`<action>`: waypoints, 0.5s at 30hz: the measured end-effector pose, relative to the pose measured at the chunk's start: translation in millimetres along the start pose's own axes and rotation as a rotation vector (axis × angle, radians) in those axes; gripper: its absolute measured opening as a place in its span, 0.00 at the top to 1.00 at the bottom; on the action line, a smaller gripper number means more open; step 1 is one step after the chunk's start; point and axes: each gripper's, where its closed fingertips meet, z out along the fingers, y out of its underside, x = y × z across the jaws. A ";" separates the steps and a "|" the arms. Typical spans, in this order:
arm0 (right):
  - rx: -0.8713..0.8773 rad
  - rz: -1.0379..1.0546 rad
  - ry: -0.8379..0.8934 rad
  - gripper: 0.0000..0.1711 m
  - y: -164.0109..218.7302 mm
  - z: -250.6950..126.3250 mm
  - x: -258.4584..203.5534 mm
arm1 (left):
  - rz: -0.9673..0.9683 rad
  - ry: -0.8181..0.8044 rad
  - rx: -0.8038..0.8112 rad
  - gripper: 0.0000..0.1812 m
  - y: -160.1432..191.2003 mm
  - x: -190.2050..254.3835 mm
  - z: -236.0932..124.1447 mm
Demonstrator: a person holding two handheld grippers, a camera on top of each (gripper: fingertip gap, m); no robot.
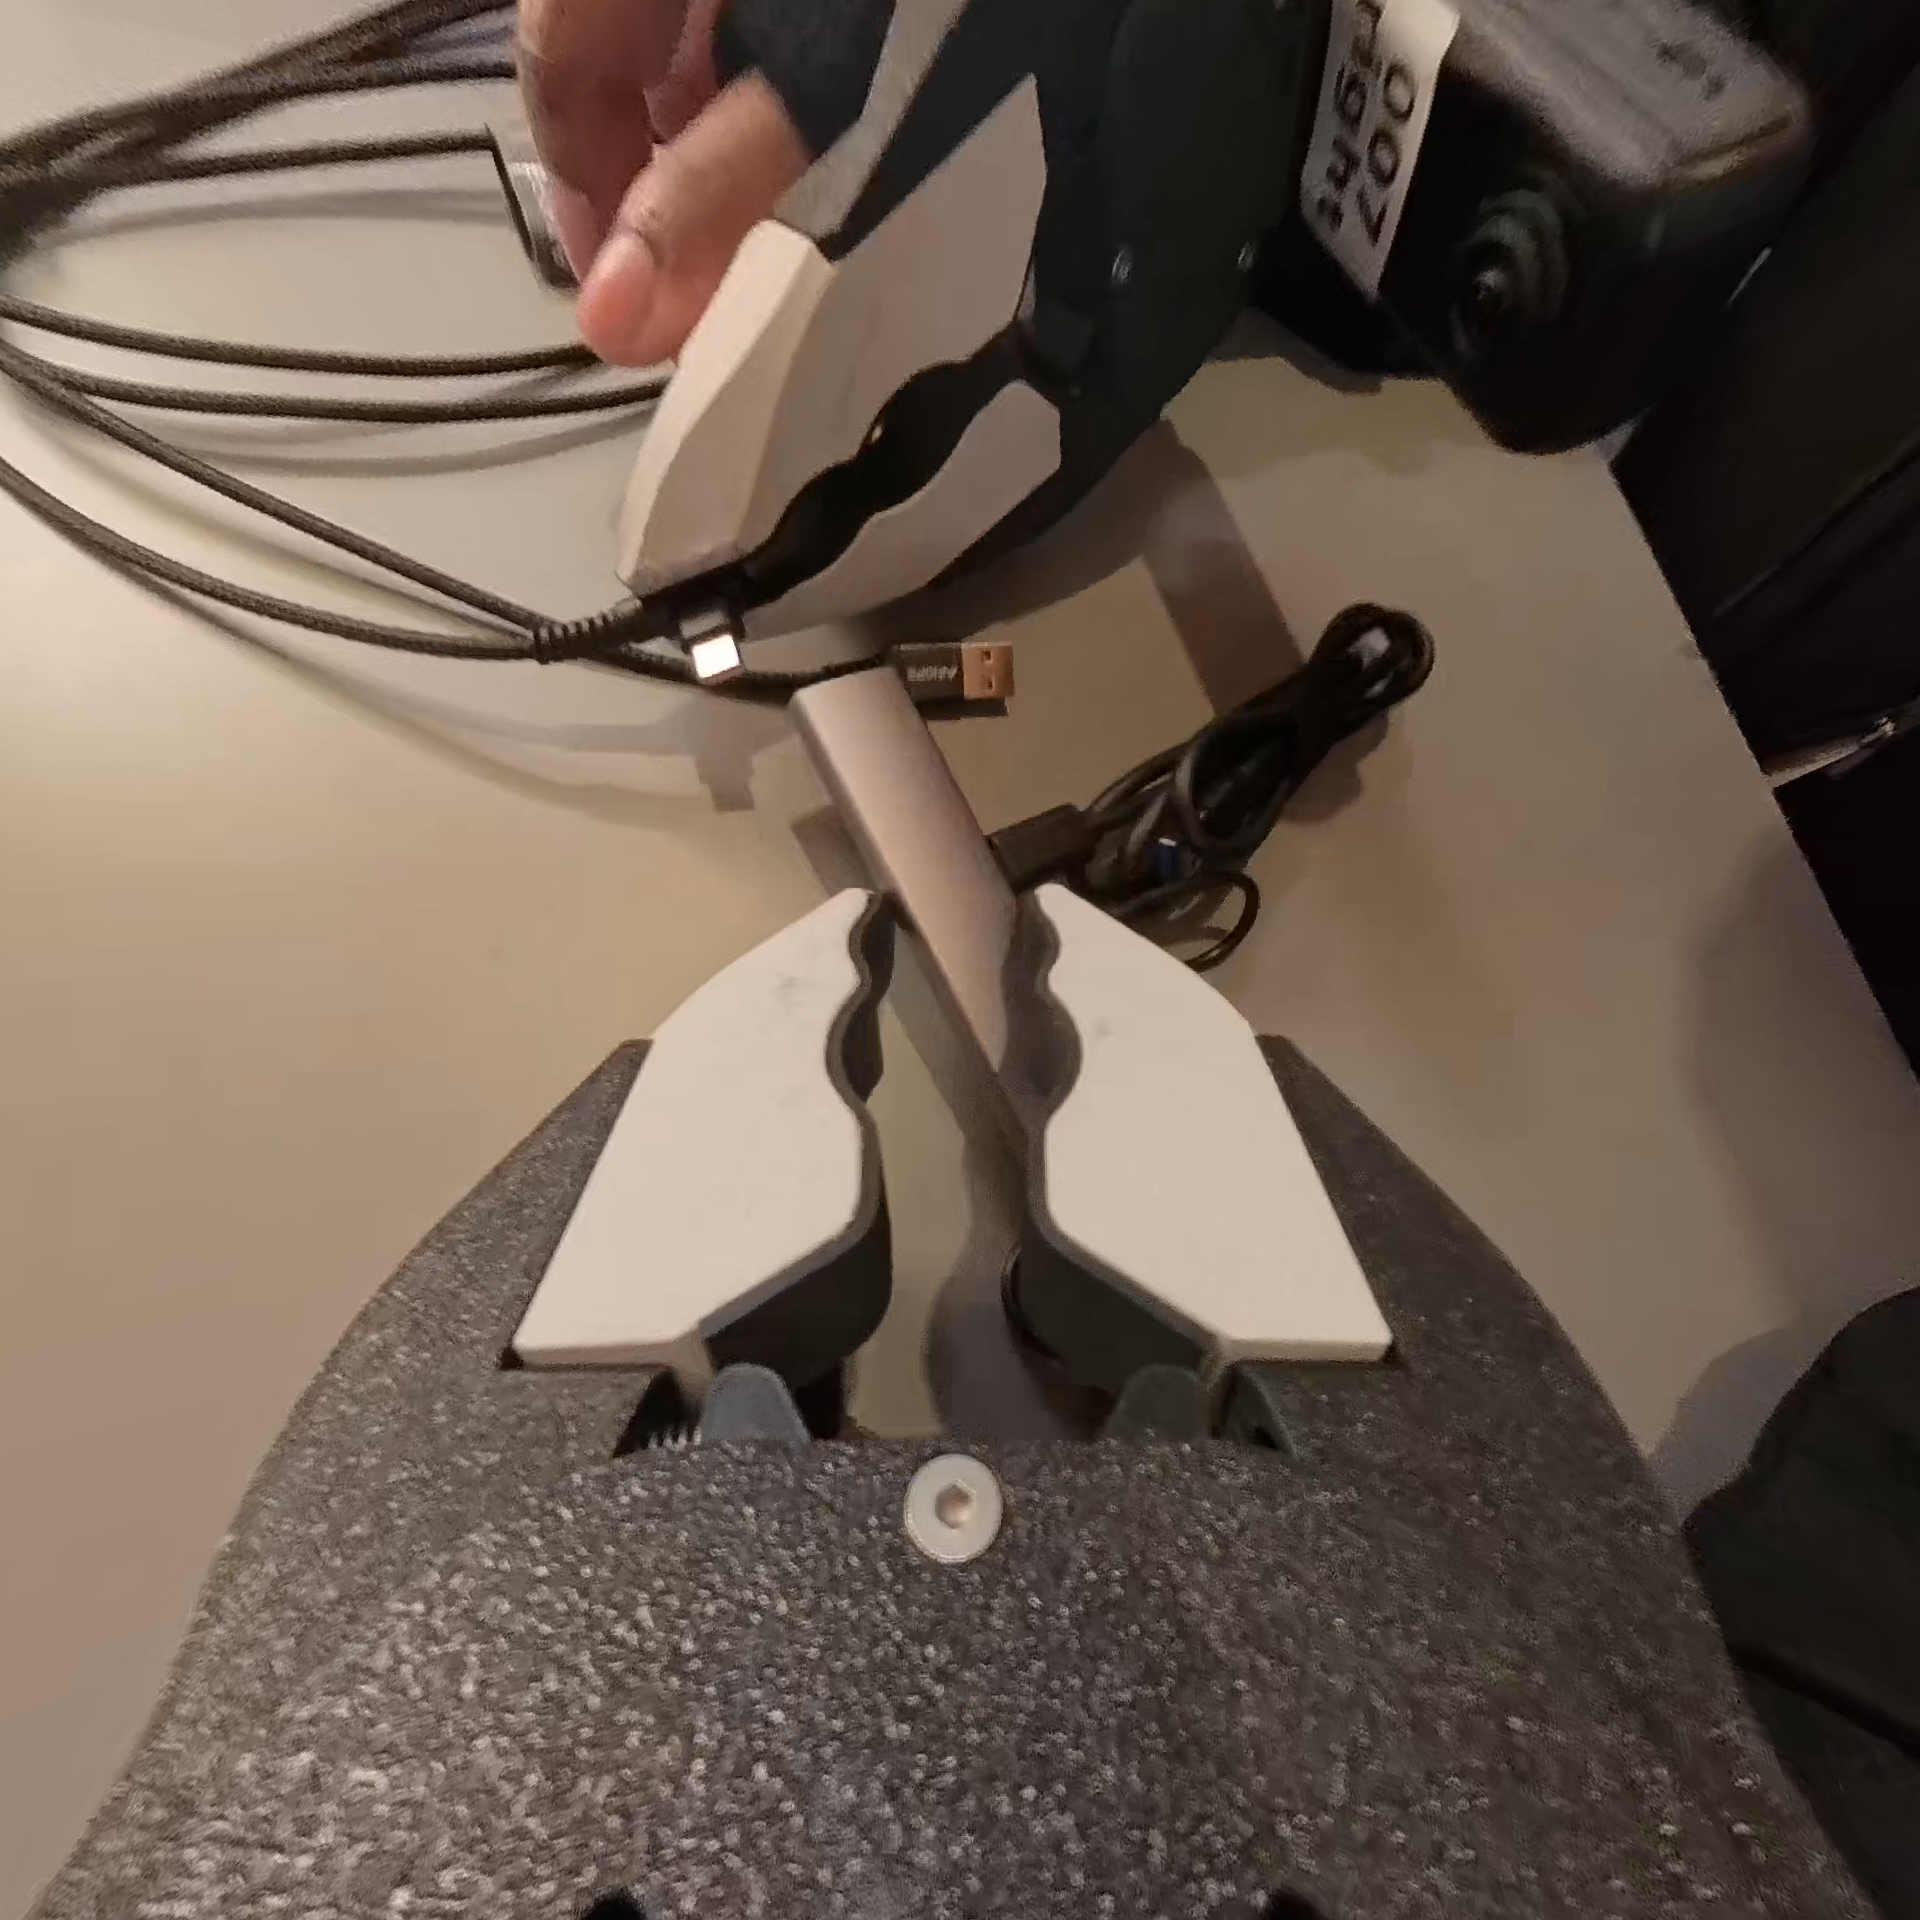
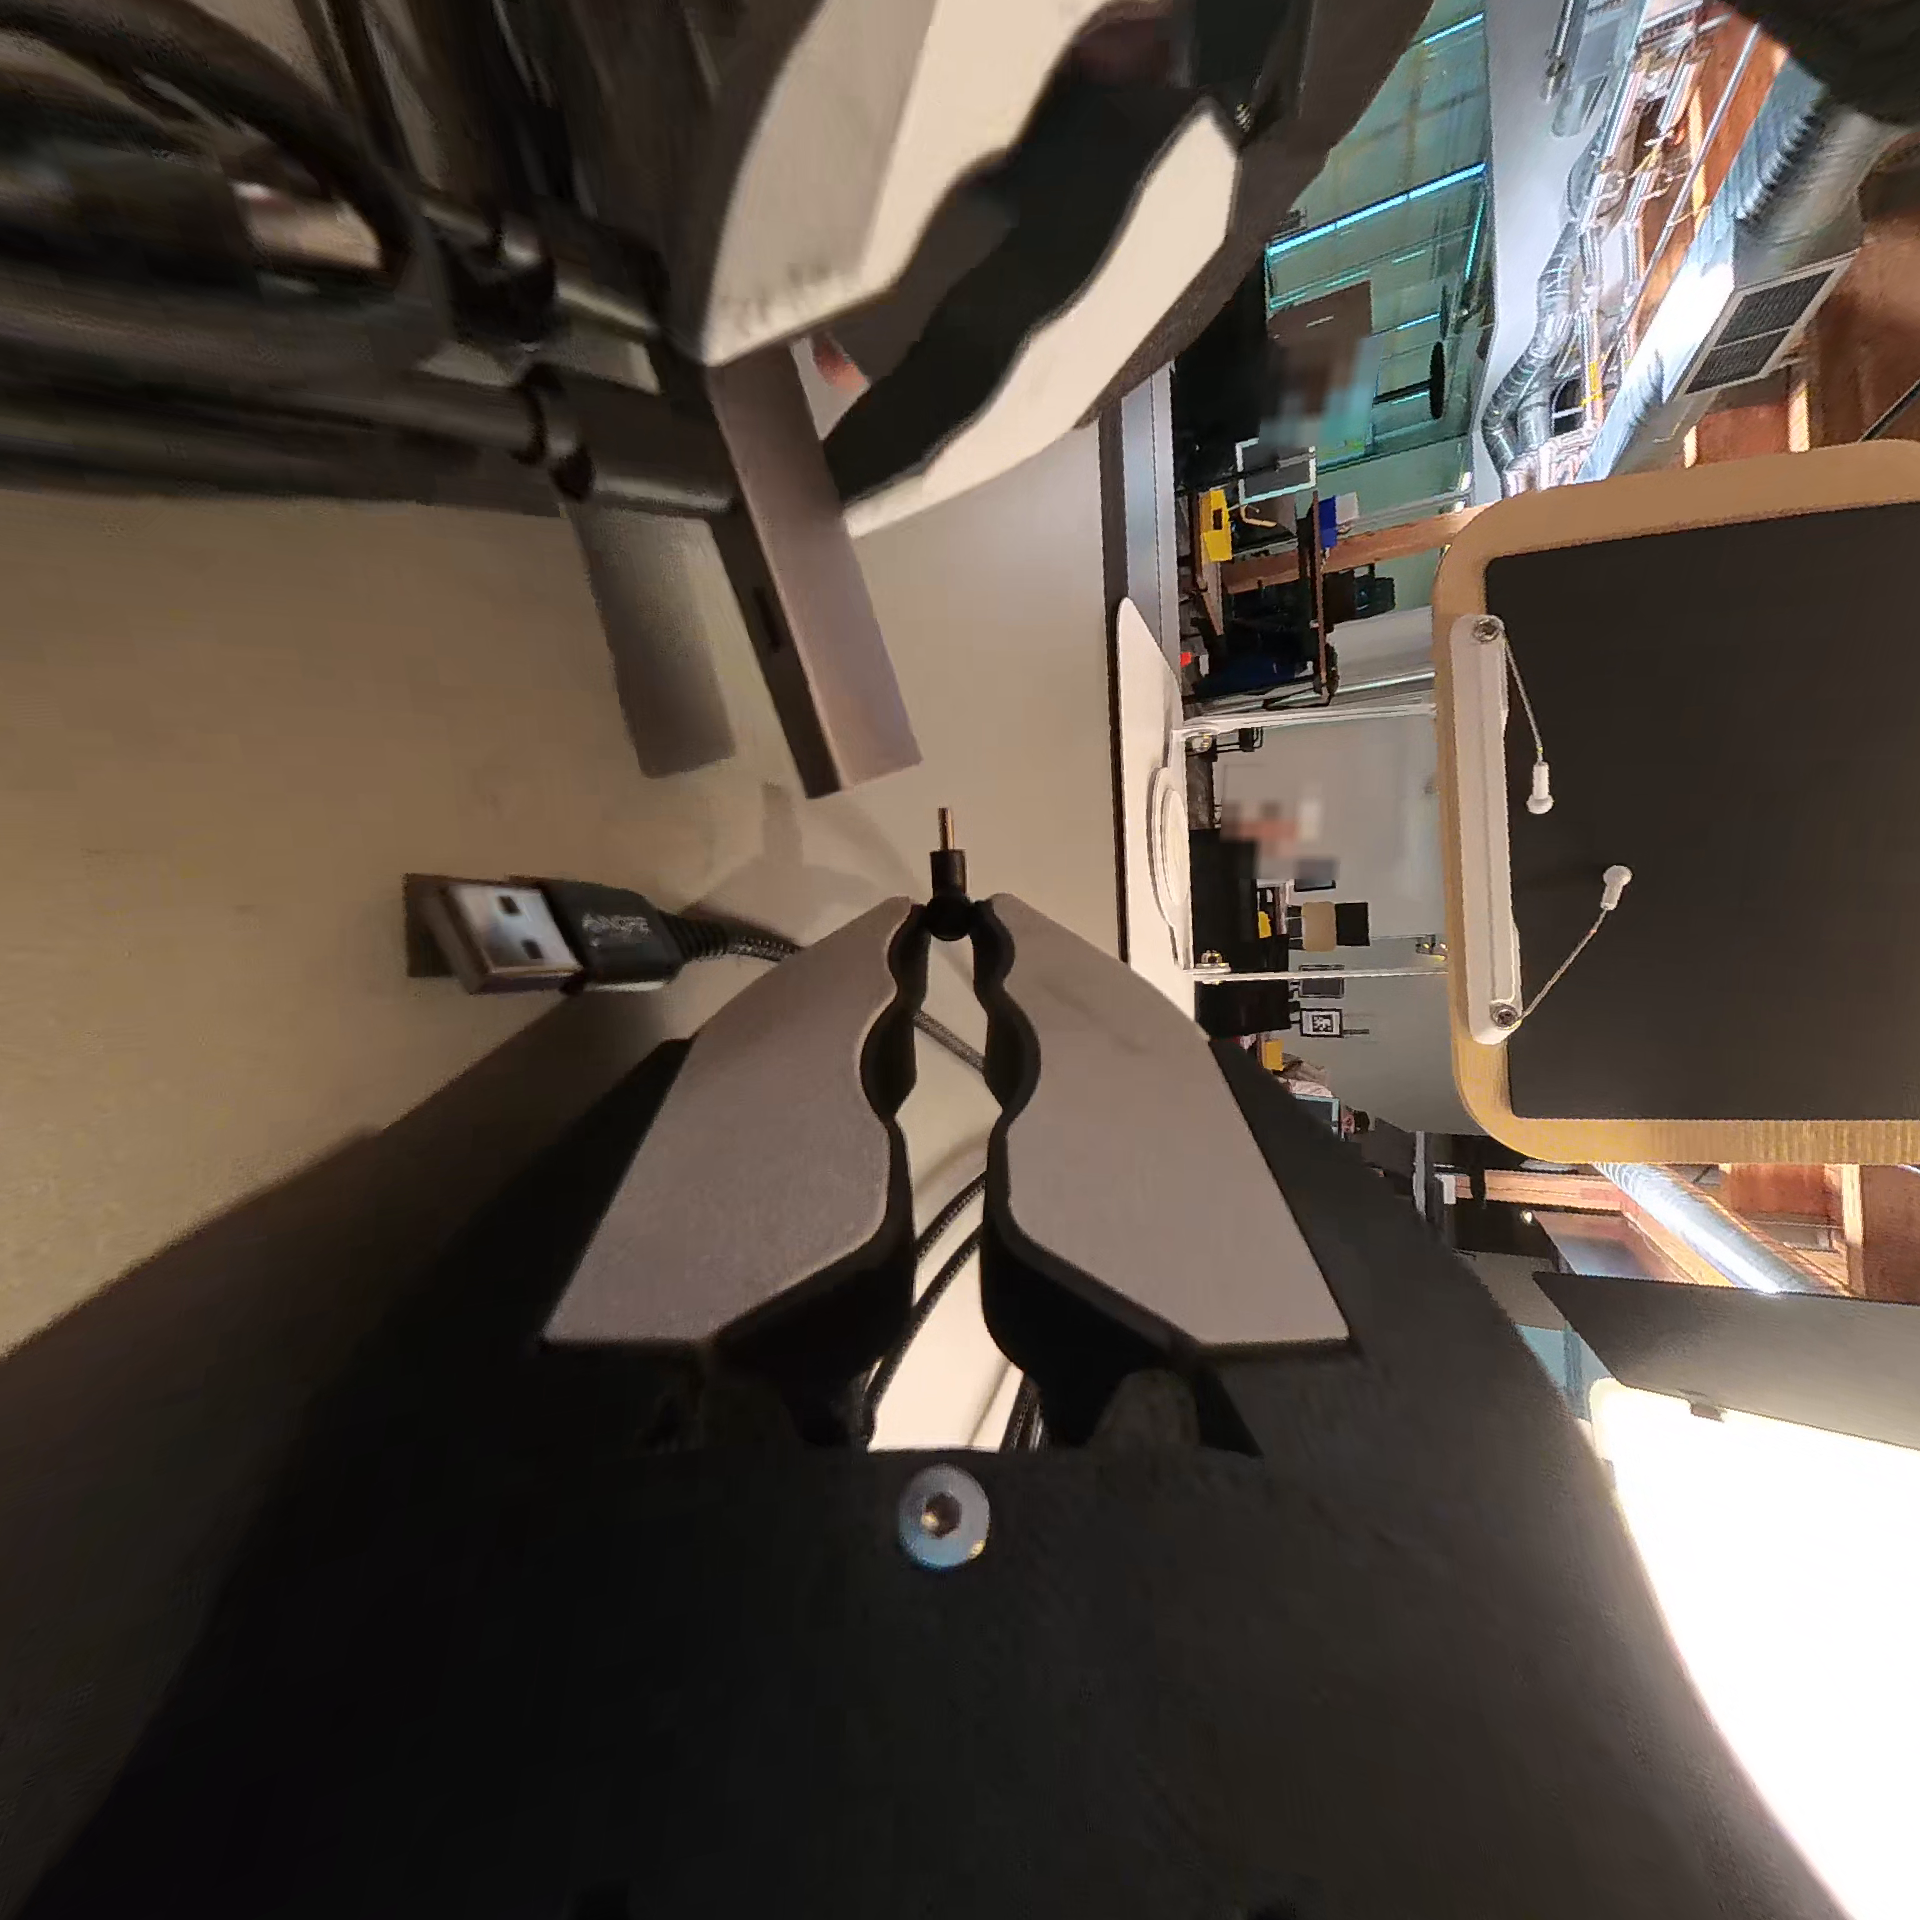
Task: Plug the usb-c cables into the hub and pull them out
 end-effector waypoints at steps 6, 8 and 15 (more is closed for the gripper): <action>0.006 0.006 0.002 0.95 0.1 -1.2 -0.1 | -0.021 -0.027 0.031 0.90 -4.2 -6.0 -2.8; 0.006 0.009 0.001 0.95 0.8 -1.6 -0.3 | -0.038 -0.041 0.012 0.88 -2.4 -9.2 -0.3; -0.001 0.019 0.005 0.95 4.6 -1.7 0.2 | -0.135 -0.131 -0.110 0.72 -3.1 -25.8 16.1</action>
